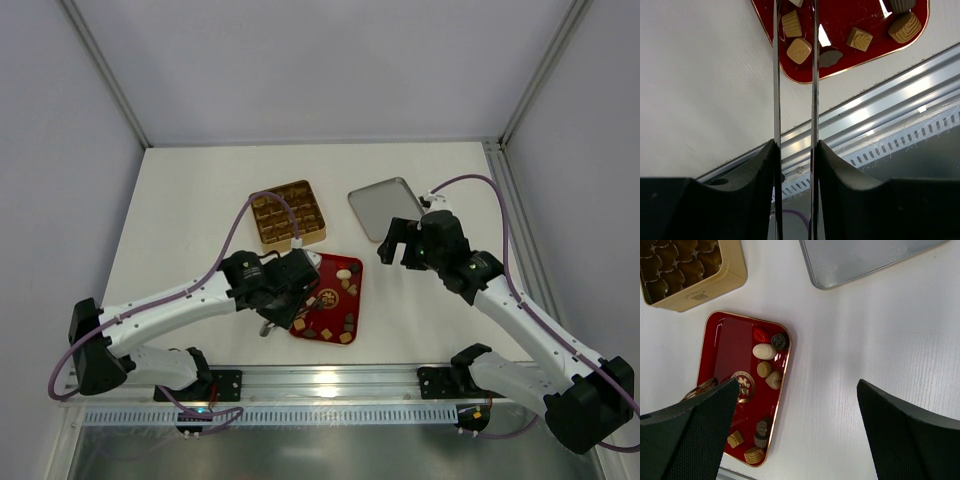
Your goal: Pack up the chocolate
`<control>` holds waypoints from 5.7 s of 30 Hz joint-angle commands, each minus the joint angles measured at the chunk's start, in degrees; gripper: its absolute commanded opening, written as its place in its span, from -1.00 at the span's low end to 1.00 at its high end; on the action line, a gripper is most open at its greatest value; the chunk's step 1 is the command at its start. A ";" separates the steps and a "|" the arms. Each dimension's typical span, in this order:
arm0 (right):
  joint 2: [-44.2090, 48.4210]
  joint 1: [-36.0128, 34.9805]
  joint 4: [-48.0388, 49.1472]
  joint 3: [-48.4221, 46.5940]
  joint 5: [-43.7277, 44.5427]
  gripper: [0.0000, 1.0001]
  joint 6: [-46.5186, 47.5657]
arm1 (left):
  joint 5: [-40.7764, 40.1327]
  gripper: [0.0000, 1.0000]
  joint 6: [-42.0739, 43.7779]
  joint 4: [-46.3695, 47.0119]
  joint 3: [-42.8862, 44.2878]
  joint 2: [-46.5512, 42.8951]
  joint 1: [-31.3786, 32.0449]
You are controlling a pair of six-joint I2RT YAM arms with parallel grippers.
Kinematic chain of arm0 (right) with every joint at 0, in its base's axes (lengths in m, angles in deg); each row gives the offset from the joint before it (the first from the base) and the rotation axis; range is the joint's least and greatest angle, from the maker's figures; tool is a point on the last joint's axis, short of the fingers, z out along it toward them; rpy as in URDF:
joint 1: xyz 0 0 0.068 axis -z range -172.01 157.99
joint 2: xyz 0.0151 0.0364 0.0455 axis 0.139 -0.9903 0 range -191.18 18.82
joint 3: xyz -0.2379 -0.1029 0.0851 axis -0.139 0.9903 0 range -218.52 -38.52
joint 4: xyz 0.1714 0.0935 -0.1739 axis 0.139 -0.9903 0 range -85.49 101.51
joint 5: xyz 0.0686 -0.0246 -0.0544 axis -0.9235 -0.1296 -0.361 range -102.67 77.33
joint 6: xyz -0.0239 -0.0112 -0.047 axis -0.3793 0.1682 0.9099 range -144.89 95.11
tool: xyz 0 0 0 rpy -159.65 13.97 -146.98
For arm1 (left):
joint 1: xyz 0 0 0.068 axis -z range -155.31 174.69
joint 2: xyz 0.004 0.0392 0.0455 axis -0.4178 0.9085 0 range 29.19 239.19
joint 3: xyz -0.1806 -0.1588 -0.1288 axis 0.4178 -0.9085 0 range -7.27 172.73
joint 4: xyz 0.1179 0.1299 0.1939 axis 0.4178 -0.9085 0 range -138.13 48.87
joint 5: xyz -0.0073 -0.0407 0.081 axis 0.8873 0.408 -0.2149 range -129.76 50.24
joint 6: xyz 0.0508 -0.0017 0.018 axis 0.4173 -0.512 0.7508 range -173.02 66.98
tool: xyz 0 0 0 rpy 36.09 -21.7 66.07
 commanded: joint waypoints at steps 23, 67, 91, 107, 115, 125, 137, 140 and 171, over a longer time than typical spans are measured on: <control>-0.09 -0.13 2.22 0.19 0.89 0.99 -0.43 | -4.49 -0.70 1.77 -2.66 6.44 -0.96 0.23; -0.18 -0.13 2.04 -2.27 -2.45 1.00 2.30 | -8.62 -0.74 11.26 8.85 32.38 25.41 -38.00; -0.36 -0.13 2.13 -2.01 -2.45 0.99 1.95 | -9.41 -0.35 12.40 7.98 30.26 23.74 -38.09; -0.45 -0.05 2.31 -2.36 -2.10 1.00 1.95 | -6.60 -0.25 13.72 4.38 32.64 19.61 -35.20; -0.71 -0.13 1.69 -3.24 -1.30 1.00 1.95 | -5.02 -0.26 11.18 2.09 24.74 9.16 -25.36; -0.01 -0.13 0.99 -2.37 -0.25 1.00 0.81 | -3.35 -0.25 2.22 -1.43 14.19 -0.87 -9.36; 0.08 -0.13 0.46 -2.10 0.19 0.99 0.63 | -6.34 -0.26 -5.18 -1.25 9.08 3.43 3.83; 0.17 -0.13 0.20 -2.10 0.45 0.99 0.80 | -6.69 -0.25 -5.79 -1.43 9.08 4.84 5.41; 1.05 -0.13 0.99 -0.43 0.37 0.99 0.36 | -8.01 -0.27 -8.96 -2.13 6.09 7.83 9.90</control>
